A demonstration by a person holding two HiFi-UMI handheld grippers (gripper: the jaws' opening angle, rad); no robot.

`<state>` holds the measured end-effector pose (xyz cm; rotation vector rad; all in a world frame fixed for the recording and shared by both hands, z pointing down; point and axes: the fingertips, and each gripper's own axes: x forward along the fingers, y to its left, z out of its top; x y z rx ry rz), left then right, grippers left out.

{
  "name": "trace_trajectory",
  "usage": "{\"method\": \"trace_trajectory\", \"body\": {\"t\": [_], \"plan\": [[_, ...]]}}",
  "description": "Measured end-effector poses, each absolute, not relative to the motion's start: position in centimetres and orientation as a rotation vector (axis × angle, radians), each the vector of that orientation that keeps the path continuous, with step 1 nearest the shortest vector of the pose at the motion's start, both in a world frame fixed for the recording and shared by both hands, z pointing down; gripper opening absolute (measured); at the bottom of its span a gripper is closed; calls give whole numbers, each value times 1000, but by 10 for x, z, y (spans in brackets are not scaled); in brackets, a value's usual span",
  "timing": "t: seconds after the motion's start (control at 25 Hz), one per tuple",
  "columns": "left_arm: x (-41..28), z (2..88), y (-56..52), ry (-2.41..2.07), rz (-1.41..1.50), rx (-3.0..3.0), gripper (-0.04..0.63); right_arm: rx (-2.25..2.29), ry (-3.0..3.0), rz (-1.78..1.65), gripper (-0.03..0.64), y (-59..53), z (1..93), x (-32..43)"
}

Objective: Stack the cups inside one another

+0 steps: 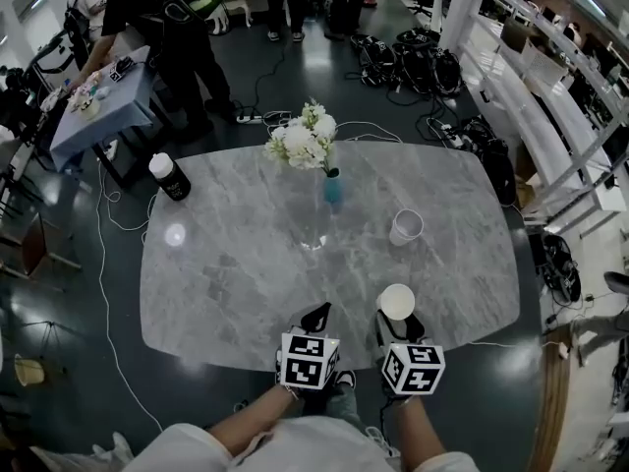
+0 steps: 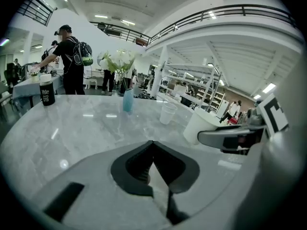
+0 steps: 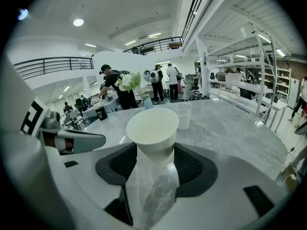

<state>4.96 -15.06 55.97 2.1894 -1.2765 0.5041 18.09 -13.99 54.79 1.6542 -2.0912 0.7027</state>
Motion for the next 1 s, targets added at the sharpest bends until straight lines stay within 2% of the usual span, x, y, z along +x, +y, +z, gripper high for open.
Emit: {"method": "trace_trajectory", "body": {"t": [0.4,1.0], "plan": [[71,522,-196,-1321,460,2220,-6,1668,-2123,630,218,-193,511,206],[91,544,-244,-1354,477,2188,-6,1652,-2160,662,219,-251,520,231]]}}
